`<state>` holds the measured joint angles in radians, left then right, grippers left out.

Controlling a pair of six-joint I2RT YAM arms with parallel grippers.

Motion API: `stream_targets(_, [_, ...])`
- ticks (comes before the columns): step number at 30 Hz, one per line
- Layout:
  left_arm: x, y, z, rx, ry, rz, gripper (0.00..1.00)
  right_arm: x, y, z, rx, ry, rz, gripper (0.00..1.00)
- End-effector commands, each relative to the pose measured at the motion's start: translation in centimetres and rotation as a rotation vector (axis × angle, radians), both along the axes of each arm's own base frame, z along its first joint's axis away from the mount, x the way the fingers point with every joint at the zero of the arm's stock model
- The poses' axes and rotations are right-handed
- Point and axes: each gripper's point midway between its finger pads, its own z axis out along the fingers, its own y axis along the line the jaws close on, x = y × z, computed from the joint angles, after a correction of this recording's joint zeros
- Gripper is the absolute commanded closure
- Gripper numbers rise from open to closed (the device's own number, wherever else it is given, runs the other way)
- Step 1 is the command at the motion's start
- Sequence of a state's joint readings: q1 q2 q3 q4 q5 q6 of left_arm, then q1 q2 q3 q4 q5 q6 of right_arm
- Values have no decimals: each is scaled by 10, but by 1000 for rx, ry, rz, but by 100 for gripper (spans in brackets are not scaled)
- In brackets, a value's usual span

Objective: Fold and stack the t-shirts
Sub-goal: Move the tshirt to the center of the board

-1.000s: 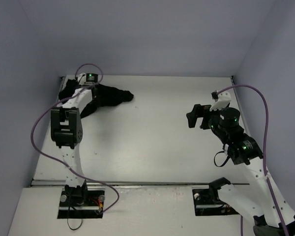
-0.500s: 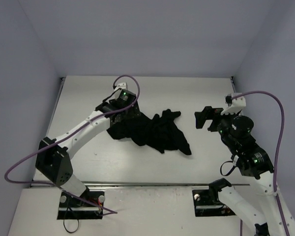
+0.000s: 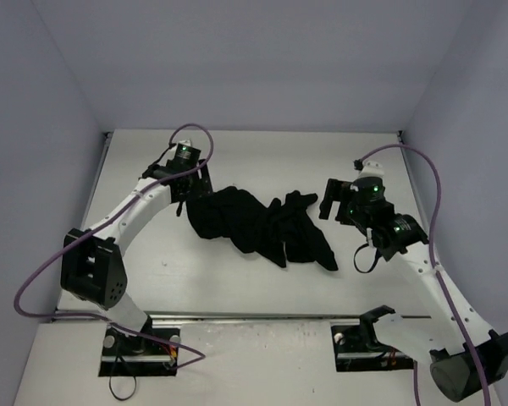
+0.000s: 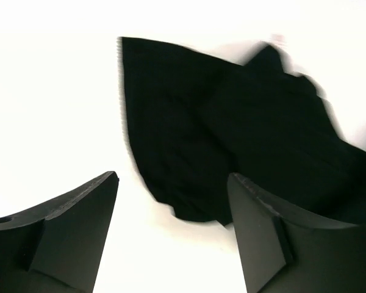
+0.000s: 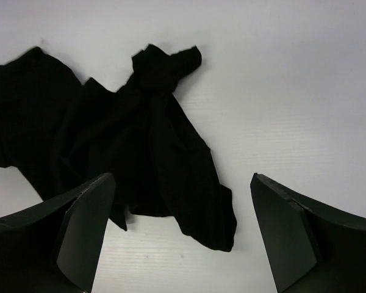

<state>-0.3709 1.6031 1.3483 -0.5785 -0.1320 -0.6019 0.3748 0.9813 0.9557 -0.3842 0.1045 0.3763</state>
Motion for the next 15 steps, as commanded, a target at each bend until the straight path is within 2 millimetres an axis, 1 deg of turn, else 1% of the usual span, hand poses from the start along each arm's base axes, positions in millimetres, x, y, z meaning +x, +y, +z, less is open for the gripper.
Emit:
stream_targets(1, [27, 20, -17, -32, 21, 13, 31, 15, -2, -13, -17, 30, -64, 9])
stream_targets(5, [47, 33, -48, -13, 73, 36, 31, 24, 2, -37, -53, 108, -47, 11])
stream_targets(6, [53, 37, -52, -12, 75, 40, 31, 26, 4, -39, -53, 117, -39, 13])
stream_targets(9, [70, 38, -67, -30, 90, 47, 31, 34, 9, -51, -57, 150, -21, 17])
stream_targets(11, [78, 40, -78, -29, 103, 51, 33, 41, 13, -55, -59, 162, -12, 19])
stream_targets(13, [87, 40, -83, -25, 100, 45, 34, 47, 16, -56, -58, 164, -6, 19])
stream_targets(15, [92, 40, -96, -14, 117, 40, 37, 55, 19, -57, -60, 166, 3, 19])
